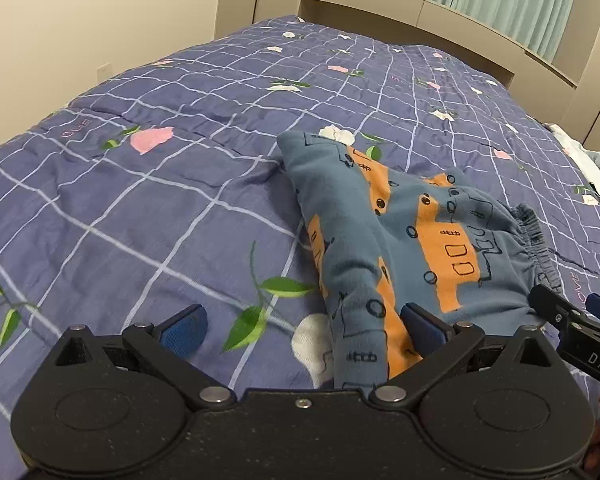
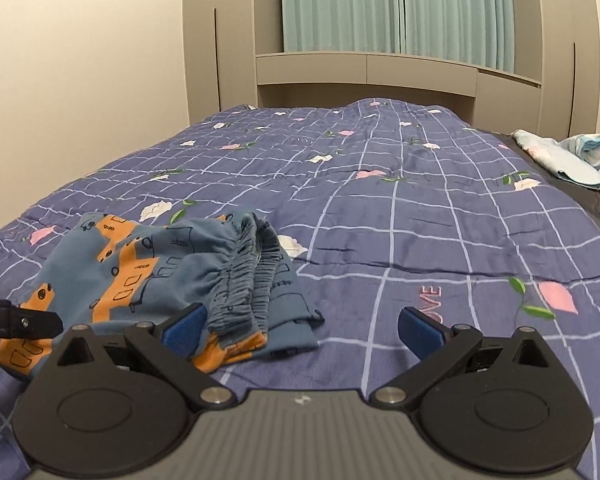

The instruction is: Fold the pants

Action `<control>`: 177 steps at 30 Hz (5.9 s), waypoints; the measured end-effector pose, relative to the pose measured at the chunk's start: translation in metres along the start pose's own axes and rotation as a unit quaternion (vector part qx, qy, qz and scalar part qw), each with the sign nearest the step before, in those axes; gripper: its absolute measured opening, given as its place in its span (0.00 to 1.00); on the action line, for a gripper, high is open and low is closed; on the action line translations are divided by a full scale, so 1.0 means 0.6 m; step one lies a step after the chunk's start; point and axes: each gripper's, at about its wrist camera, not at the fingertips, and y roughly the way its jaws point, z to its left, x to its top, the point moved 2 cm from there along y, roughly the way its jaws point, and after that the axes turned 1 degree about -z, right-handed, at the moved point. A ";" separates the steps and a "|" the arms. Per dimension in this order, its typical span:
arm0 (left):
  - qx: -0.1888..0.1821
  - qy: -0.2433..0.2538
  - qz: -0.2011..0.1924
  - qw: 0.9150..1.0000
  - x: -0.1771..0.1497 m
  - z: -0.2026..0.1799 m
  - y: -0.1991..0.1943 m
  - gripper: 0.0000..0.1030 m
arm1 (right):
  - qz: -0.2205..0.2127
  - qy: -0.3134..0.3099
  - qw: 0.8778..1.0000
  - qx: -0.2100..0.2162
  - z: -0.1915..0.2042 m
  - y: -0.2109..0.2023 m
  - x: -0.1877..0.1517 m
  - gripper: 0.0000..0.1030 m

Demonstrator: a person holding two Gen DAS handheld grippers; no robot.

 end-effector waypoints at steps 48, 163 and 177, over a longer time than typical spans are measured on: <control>-0.019 -0.002 -0.015 1.000 0.058 -0.032 0.004 0.99 | -0.037 -0.008 0.996 0.081 -0.002 0.009 0.043 1.00; -0.157 0.040 0.029 0.986 0.078 -0.230 0.020 0.19 | -0.071 0.018 0.996 0.055 -0.119 -0.061 0.095 0.27; -0.180 0.112 0.049 0.976 0.019 -0.333 0.030 0.23 | -0.039 0.098 0.994 -0.027 -0.250 -0.119 -0.014 0.30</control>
